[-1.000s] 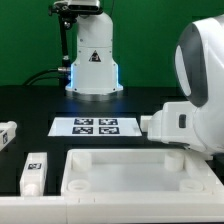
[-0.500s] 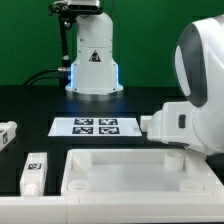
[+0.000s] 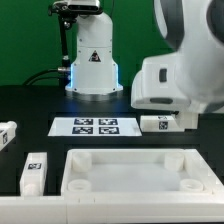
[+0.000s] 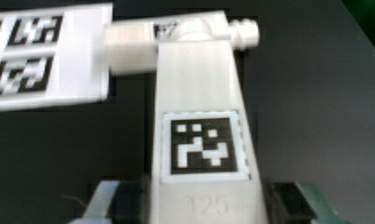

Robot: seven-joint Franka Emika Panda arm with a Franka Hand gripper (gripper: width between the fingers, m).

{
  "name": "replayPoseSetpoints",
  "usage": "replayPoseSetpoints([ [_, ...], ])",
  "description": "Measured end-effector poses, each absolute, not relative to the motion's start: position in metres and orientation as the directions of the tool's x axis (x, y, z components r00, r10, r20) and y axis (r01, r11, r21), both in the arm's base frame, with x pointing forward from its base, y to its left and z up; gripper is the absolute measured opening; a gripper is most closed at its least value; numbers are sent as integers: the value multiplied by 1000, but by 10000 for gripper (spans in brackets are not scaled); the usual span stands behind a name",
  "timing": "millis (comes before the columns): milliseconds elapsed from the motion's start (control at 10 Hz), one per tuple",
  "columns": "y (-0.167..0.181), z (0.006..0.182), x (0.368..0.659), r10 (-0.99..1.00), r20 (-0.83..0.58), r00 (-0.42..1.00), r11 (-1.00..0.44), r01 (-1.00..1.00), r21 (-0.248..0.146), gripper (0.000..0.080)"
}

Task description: Assemble desk

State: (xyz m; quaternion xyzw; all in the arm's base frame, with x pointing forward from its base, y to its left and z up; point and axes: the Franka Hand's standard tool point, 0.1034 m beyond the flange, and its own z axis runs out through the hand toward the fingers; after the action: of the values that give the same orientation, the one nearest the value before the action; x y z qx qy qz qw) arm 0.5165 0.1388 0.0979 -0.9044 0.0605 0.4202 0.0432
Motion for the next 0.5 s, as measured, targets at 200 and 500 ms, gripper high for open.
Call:
replayPoseSetpoints([
  [200, 132, 132, 547, -36, -620, 784, -994, -94, -60, 284],
  [500, 136, 128, 556, -59, -451, 890, -991, -106, -80, 285],
])
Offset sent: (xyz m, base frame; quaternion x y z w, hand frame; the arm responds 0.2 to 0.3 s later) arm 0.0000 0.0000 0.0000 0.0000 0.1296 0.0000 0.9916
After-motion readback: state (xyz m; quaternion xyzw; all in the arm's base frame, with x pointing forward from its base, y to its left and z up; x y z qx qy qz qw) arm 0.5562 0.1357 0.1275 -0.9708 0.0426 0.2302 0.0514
